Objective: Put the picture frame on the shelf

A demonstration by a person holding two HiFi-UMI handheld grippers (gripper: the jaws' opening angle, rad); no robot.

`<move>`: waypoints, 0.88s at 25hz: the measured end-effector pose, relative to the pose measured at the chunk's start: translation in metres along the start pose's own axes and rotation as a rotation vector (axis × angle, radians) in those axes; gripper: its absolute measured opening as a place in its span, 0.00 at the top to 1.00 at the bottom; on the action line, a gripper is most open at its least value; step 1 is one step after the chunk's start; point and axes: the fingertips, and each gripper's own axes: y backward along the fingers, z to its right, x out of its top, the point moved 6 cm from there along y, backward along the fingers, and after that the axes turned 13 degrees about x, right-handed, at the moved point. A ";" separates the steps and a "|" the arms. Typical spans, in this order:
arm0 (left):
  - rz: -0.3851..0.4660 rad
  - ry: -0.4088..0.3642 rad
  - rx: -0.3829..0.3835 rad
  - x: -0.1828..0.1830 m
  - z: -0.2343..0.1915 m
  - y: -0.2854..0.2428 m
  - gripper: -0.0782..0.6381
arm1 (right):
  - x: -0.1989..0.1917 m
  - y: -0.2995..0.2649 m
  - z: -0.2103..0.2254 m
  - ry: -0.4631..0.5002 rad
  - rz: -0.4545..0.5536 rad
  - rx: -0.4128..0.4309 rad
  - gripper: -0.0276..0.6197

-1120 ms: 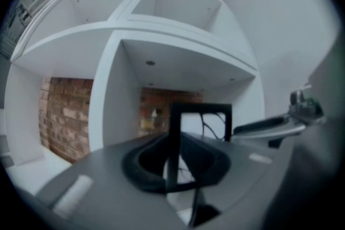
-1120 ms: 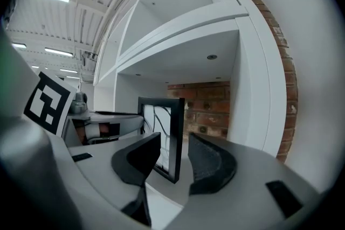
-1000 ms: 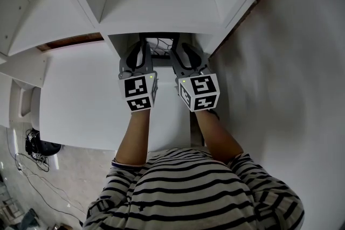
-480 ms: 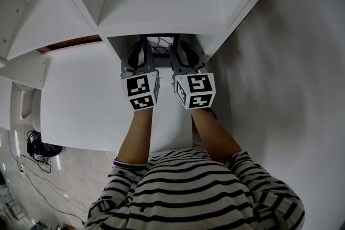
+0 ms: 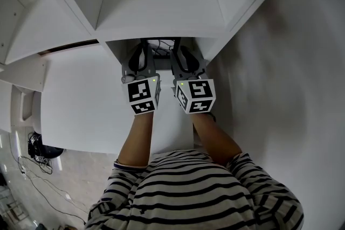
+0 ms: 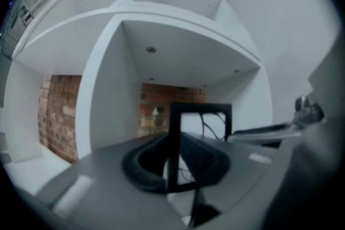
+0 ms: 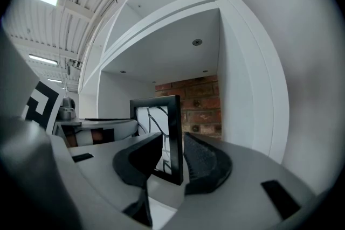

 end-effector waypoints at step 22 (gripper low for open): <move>0.021 -0.019 0.044 -0.001 0.005 -0.009 0.79 | 0.002 0.008 0.003 -0.014 0.007 -0.001 0.78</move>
